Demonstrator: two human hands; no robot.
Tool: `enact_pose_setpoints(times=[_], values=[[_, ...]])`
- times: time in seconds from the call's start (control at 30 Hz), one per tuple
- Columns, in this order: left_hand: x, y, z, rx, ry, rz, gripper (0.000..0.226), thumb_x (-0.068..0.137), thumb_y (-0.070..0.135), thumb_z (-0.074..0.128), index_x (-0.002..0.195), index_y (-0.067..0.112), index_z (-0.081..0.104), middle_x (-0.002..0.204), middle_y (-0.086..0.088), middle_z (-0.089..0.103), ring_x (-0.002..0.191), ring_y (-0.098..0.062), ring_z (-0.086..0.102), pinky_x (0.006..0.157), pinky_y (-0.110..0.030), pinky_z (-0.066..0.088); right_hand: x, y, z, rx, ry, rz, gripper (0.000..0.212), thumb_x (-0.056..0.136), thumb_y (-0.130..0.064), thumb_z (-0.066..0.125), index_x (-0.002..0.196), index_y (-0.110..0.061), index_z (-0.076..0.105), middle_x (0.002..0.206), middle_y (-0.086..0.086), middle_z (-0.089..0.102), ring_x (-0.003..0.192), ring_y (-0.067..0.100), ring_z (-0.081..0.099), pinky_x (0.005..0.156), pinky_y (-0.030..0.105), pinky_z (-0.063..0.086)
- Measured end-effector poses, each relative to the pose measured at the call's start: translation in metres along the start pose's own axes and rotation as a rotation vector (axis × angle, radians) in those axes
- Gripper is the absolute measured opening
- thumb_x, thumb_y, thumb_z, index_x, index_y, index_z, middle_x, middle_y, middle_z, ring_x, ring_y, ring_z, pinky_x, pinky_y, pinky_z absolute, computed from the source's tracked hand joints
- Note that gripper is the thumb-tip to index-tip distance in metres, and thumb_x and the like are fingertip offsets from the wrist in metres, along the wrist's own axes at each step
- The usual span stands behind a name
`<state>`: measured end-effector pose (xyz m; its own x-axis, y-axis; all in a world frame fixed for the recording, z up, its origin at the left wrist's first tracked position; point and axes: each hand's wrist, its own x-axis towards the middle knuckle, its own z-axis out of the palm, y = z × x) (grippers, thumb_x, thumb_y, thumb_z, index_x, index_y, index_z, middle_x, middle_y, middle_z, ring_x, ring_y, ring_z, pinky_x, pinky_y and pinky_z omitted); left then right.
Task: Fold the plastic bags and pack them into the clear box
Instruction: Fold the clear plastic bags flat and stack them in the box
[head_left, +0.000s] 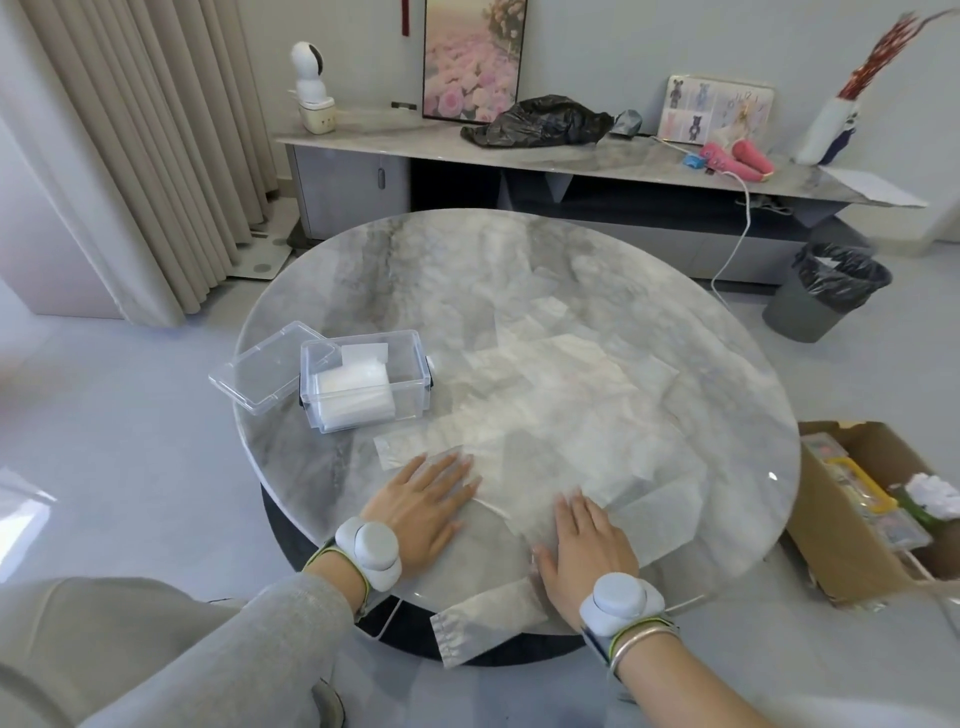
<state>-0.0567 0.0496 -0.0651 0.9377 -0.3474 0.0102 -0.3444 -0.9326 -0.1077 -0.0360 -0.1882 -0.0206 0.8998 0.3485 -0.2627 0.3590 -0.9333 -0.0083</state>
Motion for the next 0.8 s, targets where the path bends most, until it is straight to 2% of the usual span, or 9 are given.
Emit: enact_pose_setpoints(times=[0.13, 0.23, 0.3, 0.37, 0.47, 0.57, 0.63, 0.73, 0.8], values=[[-0.006, -0.006, -0.006, 0.014, 0.022, -0.173, 0.062, 0.096, 0.045, 0.022, 0.131, 0.010, 0.062, 0.150, -0.012, 0.043, 0.140, -0.028, 0.039, 0.106, -0.048, 0.043, -0.008, 0.001, -0.001, -0.052, -0.019, 0.003, 0.068, 0.099, -0.048, 0.029, 0.153, -0.011, 0.013, 0.160, 0.009, 0.009, 0.146, 0.022, 0.009, 0.111, 0.034, 0.025], [-0.007, -0.005, -0.009, 0.019, -0.038, -0.273, 0.066, 0.099, 0.045, 0.013, 0.150, 0.007, 0.032, 0.162, -0.012, 0.013, 0.149, -0.027, 0.015, 0.119, -0.045, 0.022, -0.014, -0.003, -0.002, -0.030, -0.005, 0.002, 0.065, 0.098, -0.044, 0.033, 0.152, -0.011, 0.017, 0.160, 0.008, 0.008, 0.142, 0.025, 0.017, 0.110, 0.032, 0.029], [-0.006, -0.002, -0.013, -0.013, 0.030, -0.292, 0.067, 0.097, 0.045, 0.018, 0.147, 0.006, 0.039, 0.157, -0.014, 0.026, 0.142, -0.028, 0.034, 0.112, -0.044, 0.037, -0.015, -0.005, -0.004, 0.010, 0.001, -0.004, 0.062, 0.098, -0.039, 0.036, 0.151, -0.013, 0.018, 0.160, 0.005, 0.005, 0.140, 0.025, 0.019, 0.109, 0.029, 0.031], [-0.004, 0.006, -0.016, -0.040, 0.095, -0.254, 0.062, 0.093, 0.043, 0.039, 0.143, 0.007, 0.046, 0.152, -0.014, 0.038, 0.134, -0.030, 0.046, 0.102, -0.045, 0.047, -0.016, -0.006, -0.008, 0.061, 0.028, -0.022, 0.058, 0.098, -0.034, 0.038, 0.151, -0.017, 0.019, 0.160, 0.000, 0.005, 0.140, 0.023, 0.018, 0.107, 0.027, 0.034], [-0.004, 0.024, -0.025, -0.082, 0.176, -0.137, 0.064, 0.085, 0.036, 0.063, 0.142, 0.011, 0.047, 0.153, -0.014, 0.036, 0.136, -0.029, 0.043, 0.106, -0.045, 0.044, -0.014, -0.001, -0.006, 0.070, 0.047, -0.060, 0.054, 0.099, -0.035, 0.031, 0.150, -0.020, 0.023, 0.160, 0.000, 0.008, 0.144, 0.023, 0.012, 0.113, 0.028, 0.028], [-0.009, 0.042, -0.025, -0.096, 0.219, 0.044, 0.051, 0.090, 0.046, 0.049, 0.131, 0.017, 0.059, 0.147, -0.008, 0.047, 0.132, -0.024, 0.049, 0.109, -0.042, 0.041, -0.010, 0.003, 0.008, -0.014, -0.039, -0.057, 0.061, 0.096, -0.038, 0.018, 0.152, -0.016, 0.017, 0.160, 0.007, 0.010, 0.147, 0.028, 0.004, 0.120, 0.036, 0.012], [-0.017, 0.053, -0.021, -0.075, 0.186, 0.160, 0.061, 0.090, 0.060, 0.041, 0.130, 0.018, 0.060, 0.143, -0.003, 0.052, 0.132, -0.021, 0.049, 0.113, -0.039, 0.036, -0.010, 0.005, 0.011, -0.016, -0.111, -0.072, 0.062, 0.098, -0.027, 0.028, 0.153, -0.014, 0.005, 0.161, 0.009, 0.002, 0.147, 0.030, 0.000, 0.120, 0.036, 0.010], [-0.029, 0.059, -0.007, -0.046, 0.099, 0.271, 0.084, 0.088, 0.077, 0.029, 0.143, 0.016, 0.047, 0.148, -0.001, 0.047, 0.138, -0.019, 0.041, 0.114, -0.040, 0.031, -0.012, 0.005, 0.000, 0.093, -0.164, -0.096, 0.070, 0.094, -0.005, 0.032, 0.153, -0.015, -0.002, 0.161, 0.004, -0.007, 0.148, 0.022, -0.006, 0.119, 0.029, 0.011], [-0.035, 0.054, 0.001, -0.026, 0.065, 0.313, 0.089, 0.087, 0.079, 0.026, 0.150, 0.016, 0.036, 0.153, 0.000, 0.040, 0.141, -0.020, 0.036, 0.113, -0.042, 0.035, -0.014, 0.006, -0.008, 0.143, -0.167, -0.136, 0.074, 0.091, 0.002, 0.033, 0.153, -0.014, -0.003, 0.161, 0.002, -0.007, 0.148, 0.017, -0.007, 0.119, 0.027, 0.010]])
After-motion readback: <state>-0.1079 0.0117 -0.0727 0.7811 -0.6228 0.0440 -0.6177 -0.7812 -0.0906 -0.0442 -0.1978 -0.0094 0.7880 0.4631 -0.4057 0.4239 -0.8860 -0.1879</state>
